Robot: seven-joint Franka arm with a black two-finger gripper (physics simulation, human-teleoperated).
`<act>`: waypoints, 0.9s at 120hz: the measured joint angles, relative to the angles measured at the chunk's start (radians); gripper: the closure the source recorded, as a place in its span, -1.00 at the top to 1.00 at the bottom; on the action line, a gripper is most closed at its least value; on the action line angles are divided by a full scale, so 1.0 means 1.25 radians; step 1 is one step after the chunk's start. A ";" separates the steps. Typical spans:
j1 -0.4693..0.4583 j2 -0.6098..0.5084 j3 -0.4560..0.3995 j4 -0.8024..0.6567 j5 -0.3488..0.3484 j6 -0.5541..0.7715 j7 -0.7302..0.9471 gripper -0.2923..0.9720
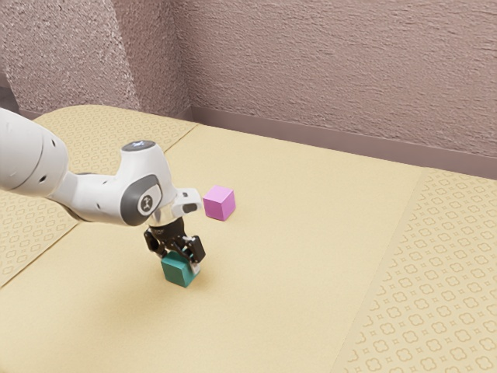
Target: Pick up the blue block with one arm, and put the blue block on the pink block with one arm
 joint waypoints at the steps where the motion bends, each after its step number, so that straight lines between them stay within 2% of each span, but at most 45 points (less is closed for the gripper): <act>1: 0.000 0.000 0.000 0.000 0.000 0.000 0.000 0.36; 34: 0.000 -0.003 0.000 0.001 0.008 -0.006 -0.007 0.03; 58: -0.001 -0.062 0.032 0.008 0.039 -0.046 -0.021 -0.02; 69: 0.000 -0.052 0.055 0.095 0.054 -0.084 -0.027 -0.02; 81: 0.002 0.028 0.067 0.238 0.076 -0.136 -0.033 -0.01; 108: -0.012 0.163 0.067 0.473 0.089 -0.239 -0.043 0.00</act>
